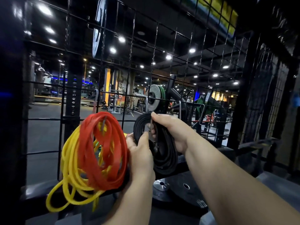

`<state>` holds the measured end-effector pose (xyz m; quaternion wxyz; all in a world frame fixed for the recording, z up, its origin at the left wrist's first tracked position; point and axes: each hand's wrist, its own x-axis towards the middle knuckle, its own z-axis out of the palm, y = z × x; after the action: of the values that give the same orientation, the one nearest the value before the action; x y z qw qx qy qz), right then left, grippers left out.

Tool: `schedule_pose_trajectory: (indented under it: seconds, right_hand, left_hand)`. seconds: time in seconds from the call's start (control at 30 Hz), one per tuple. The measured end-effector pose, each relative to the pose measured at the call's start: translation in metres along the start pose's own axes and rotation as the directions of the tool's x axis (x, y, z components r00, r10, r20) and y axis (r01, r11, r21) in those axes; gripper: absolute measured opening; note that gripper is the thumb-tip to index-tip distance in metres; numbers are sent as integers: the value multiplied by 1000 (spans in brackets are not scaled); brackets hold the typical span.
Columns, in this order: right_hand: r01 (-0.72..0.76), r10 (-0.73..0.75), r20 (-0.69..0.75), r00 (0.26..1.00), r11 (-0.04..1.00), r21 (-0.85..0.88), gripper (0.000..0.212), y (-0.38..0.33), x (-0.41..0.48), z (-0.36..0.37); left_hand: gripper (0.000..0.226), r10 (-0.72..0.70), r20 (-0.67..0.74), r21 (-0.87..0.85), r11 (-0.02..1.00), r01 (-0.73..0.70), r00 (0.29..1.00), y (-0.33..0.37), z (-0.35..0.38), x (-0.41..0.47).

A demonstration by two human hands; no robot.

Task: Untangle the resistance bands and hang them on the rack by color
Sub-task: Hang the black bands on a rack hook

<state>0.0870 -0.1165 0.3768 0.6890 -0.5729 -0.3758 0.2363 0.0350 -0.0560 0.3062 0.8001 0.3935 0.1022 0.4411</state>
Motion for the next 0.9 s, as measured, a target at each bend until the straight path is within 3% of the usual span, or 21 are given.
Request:
schedule_pose_trajectory:
  seconds: [0.23,0.47,0.67,0.9]
  right_hand:
    - [32,-6,-131,991,980,196,22,17,1,-7]
    - [13,43,-176,983,952,305,23,23,2,-11]
    - [31,4,-142,990,969,244,18,32,-11,-13]
    - [66,-72,-151,986,997,-42,20,45,-31,-10]
  left_hand:
    - [24,-28,63,9,1000,27,998,-2,-5,1]
    - [13,32,96,-17,999,-30,995,2,-9,-6]
    - [37,86,145,25,996,-91,986,-5,-16,-9]
    - [46,153,159,118,978,-173,975,-12,-26,-15]
